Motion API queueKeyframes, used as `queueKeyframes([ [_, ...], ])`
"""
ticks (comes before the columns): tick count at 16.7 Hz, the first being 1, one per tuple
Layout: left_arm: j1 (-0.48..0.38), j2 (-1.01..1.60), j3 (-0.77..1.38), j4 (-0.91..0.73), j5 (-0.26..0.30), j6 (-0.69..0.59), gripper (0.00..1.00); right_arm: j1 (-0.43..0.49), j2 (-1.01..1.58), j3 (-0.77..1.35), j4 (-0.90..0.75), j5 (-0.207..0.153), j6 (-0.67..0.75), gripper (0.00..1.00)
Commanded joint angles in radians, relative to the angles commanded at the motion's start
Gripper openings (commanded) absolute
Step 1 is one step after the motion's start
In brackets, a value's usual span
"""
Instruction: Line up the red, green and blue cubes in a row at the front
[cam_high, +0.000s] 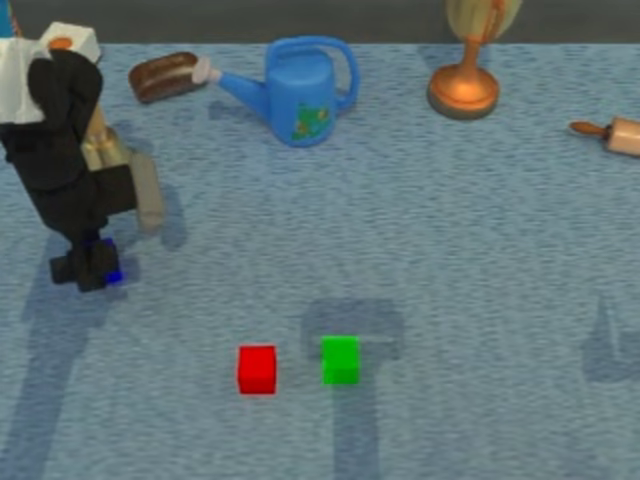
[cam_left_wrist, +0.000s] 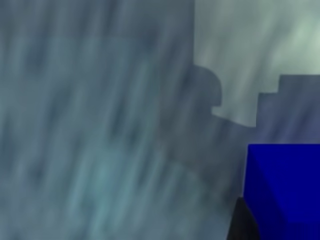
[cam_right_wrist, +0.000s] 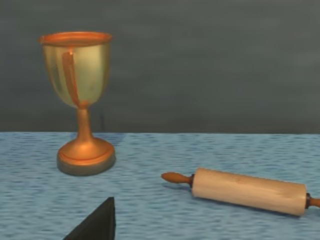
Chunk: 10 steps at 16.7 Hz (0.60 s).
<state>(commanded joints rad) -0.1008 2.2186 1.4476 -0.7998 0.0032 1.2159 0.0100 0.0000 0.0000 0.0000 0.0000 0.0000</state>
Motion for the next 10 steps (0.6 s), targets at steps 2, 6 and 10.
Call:
queueKeyframes([
  [2, 0.0, 0.0, 0.0, 0.0, 0.0, 0.0, 0.0, 0.0, 0.0, 0.0, 0.0, 0.0, 0.0, 1.0],
  [6, -0.003, -0.05, 0.006, -0.05, 0.014, -0.023, 0.0, 0.0, 0.0, 0.0, 0.0, 0.0, 0.0, 1.0],
  [10, 0.004, -0.087, 0.072, -0.165, 0.015, -0.021, 0.0, 0.0, 0.0, 0.0, 0.0, 0.0, 0.0, 1.0],
])
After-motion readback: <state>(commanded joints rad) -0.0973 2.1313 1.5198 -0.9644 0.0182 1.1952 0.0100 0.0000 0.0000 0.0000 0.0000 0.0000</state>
